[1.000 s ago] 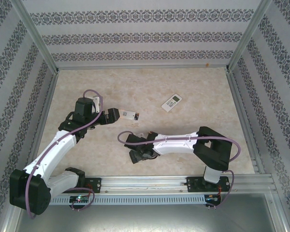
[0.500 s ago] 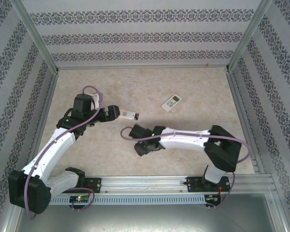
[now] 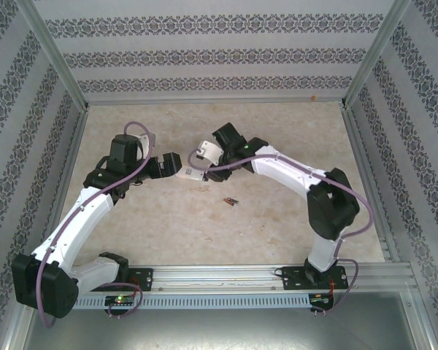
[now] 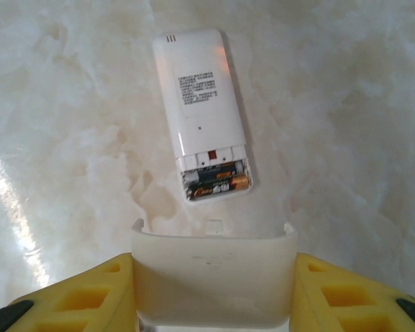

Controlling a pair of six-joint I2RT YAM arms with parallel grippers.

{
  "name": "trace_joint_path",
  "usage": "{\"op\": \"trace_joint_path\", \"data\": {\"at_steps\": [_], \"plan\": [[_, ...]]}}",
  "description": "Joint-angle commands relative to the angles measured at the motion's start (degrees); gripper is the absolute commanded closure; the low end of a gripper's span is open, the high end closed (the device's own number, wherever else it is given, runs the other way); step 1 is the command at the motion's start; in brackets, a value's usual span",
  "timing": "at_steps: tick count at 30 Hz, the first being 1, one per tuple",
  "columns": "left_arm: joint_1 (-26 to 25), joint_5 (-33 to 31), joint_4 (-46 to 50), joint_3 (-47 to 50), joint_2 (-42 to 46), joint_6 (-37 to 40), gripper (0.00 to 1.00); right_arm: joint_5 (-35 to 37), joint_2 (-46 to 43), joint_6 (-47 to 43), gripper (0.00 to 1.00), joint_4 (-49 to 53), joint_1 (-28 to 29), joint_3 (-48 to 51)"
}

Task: Load the batteries into the remote control

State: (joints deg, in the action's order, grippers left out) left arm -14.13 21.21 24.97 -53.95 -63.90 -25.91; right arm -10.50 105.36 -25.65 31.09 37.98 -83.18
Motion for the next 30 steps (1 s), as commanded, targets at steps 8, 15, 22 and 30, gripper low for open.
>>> {"op": "trace_joint_path", "data": {"at_steps": [8,15,22,30], "plan": [[0.8,0.2,1.0,-1.9,-0.9,0.3,0.0,-9.3,12.1,-3.2,0.56,3.4,-1.6,-9.5],[1.1,0.3,0.9,-1.9,-1.3,1.3,0.0,-5.8,17.3,-7.2,0.56,5.8,-1.5,-13.2],[1.1,0.4,0.6,-1.8,-1.7,1.5,0.0,-5.6,19.8,-7.3,0.54,6.0,-1.5,-15.0],[1.3,0.4,0.4,-1.9,-2.2,1.7,0.0,-4.8,22.9,-8.1,0.51,7.6,-0.8,-17.5]]}}
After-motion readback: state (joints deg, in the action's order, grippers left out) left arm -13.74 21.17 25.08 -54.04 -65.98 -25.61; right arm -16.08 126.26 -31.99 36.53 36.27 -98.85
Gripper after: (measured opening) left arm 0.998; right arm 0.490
